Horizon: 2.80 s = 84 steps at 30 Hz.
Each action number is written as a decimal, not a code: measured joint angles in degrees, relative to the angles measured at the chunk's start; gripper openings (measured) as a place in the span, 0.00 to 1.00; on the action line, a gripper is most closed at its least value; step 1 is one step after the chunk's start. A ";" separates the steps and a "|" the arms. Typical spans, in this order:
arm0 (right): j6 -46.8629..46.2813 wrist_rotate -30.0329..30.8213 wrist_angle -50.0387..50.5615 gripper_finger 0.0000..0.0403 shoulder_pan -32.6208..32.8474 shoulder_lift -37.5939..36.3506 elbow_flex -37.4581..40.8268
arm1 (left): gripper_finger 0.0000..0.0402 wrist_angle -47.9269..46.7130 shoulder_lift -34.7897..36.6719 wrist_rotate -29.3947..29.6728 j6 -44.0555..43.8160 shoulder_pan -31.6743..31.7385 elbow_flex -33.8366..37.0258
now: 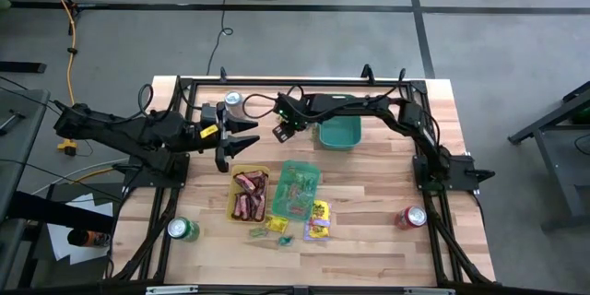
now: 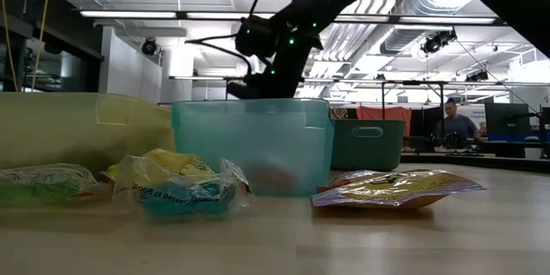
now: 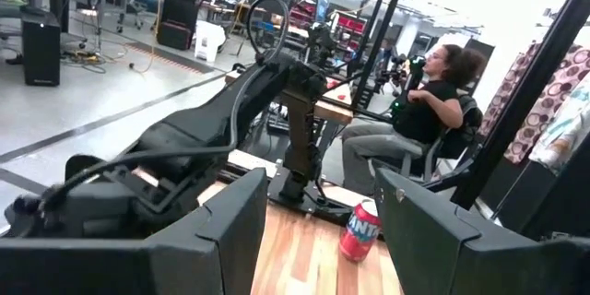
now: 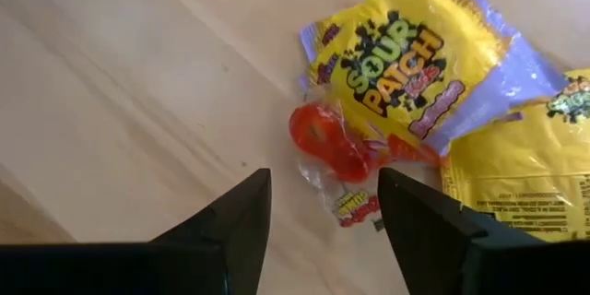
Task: Sort candy
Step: Put the red gummy into the light blue bin
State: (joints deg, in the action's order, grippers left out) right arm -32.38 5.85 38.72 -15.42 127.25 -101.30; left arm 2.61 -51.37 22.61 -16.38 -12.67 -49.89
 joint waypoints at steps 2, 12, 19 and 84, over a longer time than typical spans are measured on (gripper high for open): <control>0.16 0.19 0.18 0.48 0.02 0.44 0.00 | 0.47 -0.11 0.00 0.00 -0.02 0.00 0.00; 4.06 2.72 1.11 0.47 -0.09 0.90 0.52 | 0.47 -0.91 0.00 0.02 -0.04 -0.02 0.00; 4.15 3.10 0.88 0.47 -0.20 1.72 0.55 | 0.47 -1.47 0.00 0.02 -0.08 -0.02 0.00; 15.89 -14.77 -40.96 0.00 24.11 -34.60 45.00 | 0.47 -1.65 -1.22 0.69 -7.70 4.09 0.00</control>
State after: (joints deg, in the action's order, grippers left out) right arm -16.50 -8.92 -2.24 8.69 92.64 -56.29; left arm 0.96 -52.59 23.30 -24.08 -8.58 -49.89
